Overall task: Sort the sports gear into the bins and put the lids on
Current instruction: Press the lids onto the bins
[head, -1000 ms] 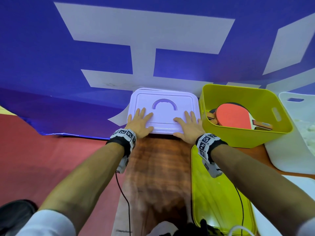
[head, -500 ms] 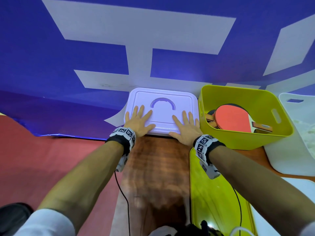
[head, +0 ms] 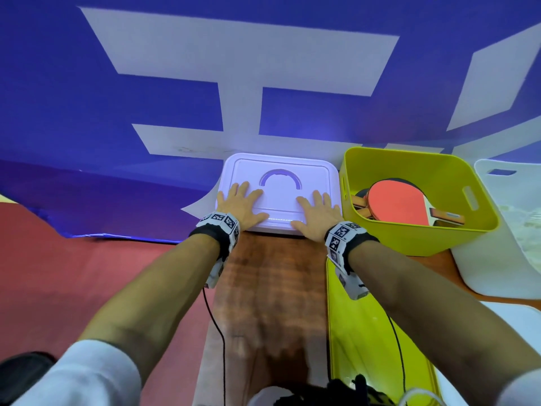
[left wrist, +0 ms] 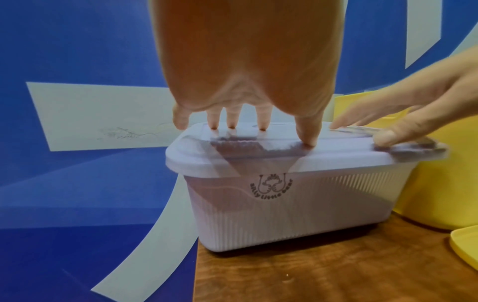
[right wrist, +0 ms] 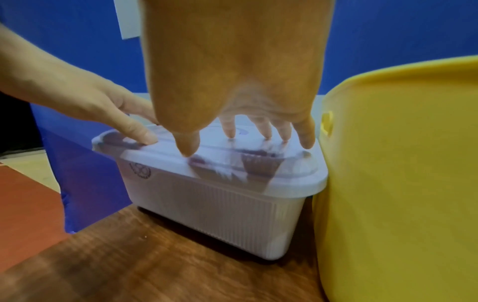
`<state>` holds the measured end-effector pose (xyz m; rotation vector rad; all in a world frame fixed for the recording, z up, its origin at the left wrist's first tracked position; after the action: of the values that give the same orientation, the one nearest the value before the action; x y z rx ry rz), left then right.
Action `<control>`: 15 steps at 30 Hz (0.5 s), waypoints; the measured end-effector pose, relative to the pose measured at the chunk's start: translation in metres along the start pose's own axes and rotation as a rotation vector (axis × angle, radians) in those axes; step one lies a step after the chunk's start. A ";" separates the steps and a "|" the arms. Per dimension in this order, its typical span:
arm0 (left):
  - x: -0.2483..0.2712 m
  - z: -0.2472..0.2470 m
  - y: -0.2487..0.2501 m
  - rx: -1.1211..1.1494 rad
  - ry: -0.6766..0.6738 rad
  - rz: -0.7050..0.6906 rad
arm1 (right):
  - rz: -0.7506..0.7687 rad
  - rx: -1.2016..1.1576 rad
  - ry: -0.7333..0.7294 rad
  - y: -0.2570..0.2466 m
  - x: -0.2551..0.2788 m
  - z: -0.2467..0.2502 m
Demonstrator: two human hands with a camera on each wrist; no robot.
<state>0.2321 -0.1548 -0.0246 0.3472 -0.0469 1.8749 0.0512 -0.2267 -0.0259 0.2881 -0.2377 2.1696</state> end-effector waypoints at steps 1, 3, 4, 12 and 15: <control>0.001 0.002 0.002 -0.014 0.020 0.000 | 0.012 0.008 0.029 -0.002 0.003 0.005; 0.006 0.004 0.006 -0.007 0.050 -0.001 | 0.051 0.026 0.091 -0.005 0.011 0.012; 0.008 0.004 0.009 -0.002 0.062 -0.009 | 0.068 0.034 0.111 -0.005 0.017 0.014; 0.046 -0.014 0.058 0.051 0.084 -0.146 | 0.117 0.026 0.165 0.023 0.071 0.008; 0.060 -0.030 0.082 0.058 0.069 -0.185 | 0.110 0.039 0.149 0.038 0.096 -0.001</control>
<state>0.1315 -0.1203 -0.0256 0.3153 0.0843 1.7060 -0.0342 -0.1742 -0.0012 0.1366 -0.1296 2.2938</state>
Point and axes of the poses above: each hand's wrist, its own x-axis away from the middle knuckle, its own z-axis out of the back of the hand, y = z × x, the point moved 8 cm from there along -x, towards the middle knuckle, and after that the axes turned 4 degrees about y, right-handed, at the moved point
